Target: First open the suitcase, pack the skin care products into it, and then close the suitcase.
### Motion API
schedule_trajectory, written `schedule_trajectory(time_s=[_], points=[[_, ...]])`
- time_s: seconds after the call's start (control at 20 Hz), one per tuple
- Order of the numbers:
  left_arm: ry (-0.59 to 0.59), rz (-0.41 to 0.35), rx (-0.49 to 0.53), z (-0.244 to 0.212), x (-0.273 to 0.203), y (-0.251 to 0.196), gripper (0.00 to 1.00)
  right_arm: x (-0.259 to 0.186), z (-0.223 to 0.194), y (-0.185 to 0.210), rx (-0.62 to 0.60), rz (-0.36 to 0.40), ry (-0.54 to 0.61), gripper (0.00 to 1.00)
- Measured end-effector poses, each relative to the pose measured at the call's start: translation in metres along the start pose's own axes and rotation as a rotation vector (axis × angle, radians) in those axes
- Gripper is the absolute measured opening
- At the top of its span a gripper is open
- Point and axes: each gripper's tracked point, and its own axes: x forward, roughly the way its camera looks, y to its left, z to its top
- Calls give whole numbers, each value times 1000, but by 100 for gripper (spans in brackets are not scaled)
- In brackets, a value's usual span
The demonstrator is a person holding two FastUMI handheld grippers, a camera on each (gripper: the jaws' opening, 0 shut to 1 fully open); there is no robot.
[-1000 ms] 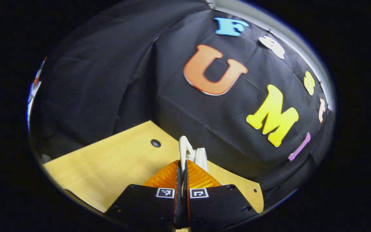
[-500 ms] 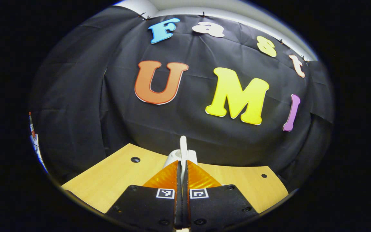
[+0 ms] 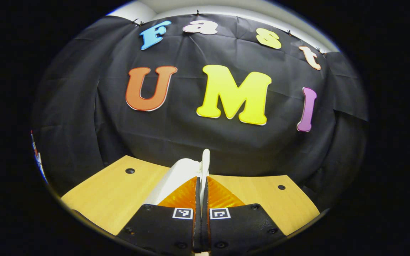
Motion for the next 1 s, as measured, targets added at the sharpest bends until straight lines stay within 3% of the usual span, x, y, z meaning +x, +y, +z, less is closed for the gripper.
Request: schedule_trajectory(time_s=[0.45, 0.85, 1.0], points=[[136, -127, -48, -72, 18, -76, 3, 4, -27, -8, 23, 8, 72, 79], [279, -133, 22, -145, 28, -108, 4, 0, -45, -13, 43, 2, 114, 79], [321, -116, -31, -165, 31, -112, 4, -1, -48, -17, 50, -4, 122, 79]])
